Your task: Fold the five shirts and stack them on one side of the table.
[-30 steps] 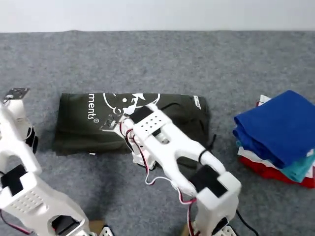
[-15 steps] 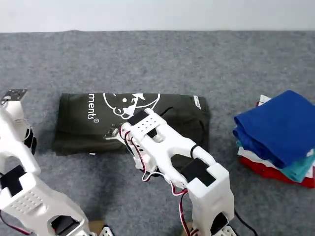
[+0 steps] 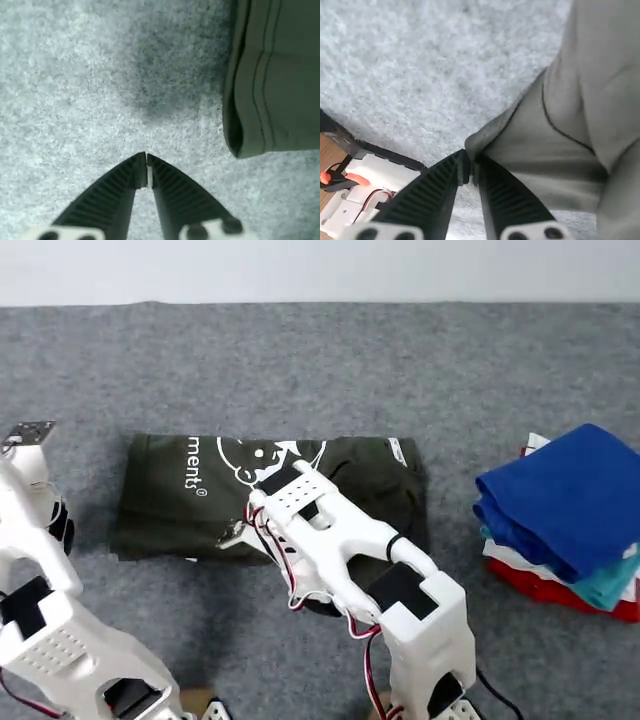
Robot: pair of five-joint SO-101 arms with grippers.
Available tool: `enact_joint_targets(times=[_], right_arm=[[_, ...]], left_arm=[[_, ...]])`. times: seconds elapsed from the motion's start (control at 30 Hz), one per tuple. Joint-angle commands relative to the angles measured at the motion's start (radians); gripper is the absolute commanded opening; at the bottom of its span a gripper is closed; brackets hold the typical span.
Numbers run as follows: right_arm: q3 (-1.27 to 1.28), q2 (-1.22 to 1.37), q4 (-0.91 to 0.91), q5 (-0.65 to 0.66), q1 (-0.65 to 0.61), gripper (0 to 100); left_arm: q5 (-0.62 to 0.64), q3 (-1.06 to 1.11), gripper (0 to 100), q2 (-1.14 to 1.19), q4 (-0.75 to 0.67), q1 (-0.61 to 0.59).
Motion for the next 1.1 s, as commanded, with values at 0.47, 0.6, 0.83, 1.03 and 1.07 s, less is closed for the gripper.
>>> enact_joint_targets(times=[0.47,0.6,0.83,1.03,1.07], right_arm=[[-0.330,-0.280,0.088,-0.006,0.105,19.0],[-0.353,-0.260,-0.097,0.000,0.300,12.9],[-0.354,-0.041,-0.552,0.002,0.524,1.7],[-0.425,0.194,-0.654,0.000,0.590,1.7],[-0.446,0.225,-0.653,-0.002,0.607,1.7]], left_arm=[[-0.009,-0.102,0,-0.072,0.038,0.023],[0.026,-0.196,0,-0.069,0.044,0.115],[0.180,-0.275,0,0.012,-0.063,0.376],[0.193,-0.292,0,0.198,-0.107,0.454],[0.193,-0.303,0,0.227,-0.103,0.448]])
